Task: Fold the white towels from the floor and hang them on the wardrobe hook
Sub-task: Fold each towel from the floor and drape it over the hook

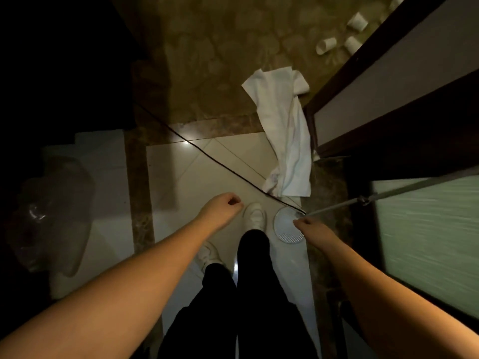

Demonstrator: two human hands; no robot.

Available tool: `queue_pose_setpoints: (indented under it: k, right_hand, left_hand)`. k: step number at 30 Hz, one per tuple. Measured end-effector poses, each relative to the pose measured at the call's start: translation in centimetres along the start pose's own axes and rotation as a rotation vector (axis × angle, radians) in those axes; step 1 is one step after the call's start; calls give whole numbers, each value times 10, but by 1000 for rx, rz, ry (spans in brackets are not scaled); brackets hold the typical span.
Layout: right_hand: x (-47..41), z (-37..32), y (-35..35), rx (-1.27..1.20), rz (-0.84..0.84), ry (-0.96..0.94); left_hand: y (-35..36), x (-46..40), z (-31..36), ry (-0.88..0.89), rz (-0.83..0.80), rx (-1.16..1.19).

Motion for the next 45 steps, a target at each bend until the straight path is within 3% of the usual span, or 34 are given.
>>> queue_pose_setpoints:
  k: [11, 15, 20, 23, 30, 36, 40, 45]
  right_hand:
    - [-261, 30, -55, -193, -119, 86]
    - [-324, 41, -52, -391, -119, 134]
    - [-391, 54, -43, -775, -91, 173]
    - [-421, 55, -40, -972, -105, 183]
    - [-440, 58, -46, -1055, -158, 120]
    - [-421, 34, -47, -886, -175, 5]
    - [-396, 9, -46, -862, -113, -80]
    - [-345, -25, -67, -850, 21, -124]
  left_hand:
    - [32, -270, -9, -110, -127, 73]
    - [77, -348, -29, -107, -247, -100]
    - [134, -423, -51, -156, -337, -37]
    - [151, -454, -60, -200, -307, 75]
    - [162, -488, -67, -192, -236, 191]
    - [136, -467, -71, -191, -283, 705]
    - [117, -436, -61, -158, -338, 908]
    - [72, -388, -42, -127, -250, 1036]
Point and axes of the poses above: each hand's wrist, its own x-axis away from the middle knuckle, its own y-axis out of the palm, z = x × y, the point moved 4 cm from there along -x, towards the middle knuckle, and after that the axes turned 13 degrees about -z, right-handed, at the moved point
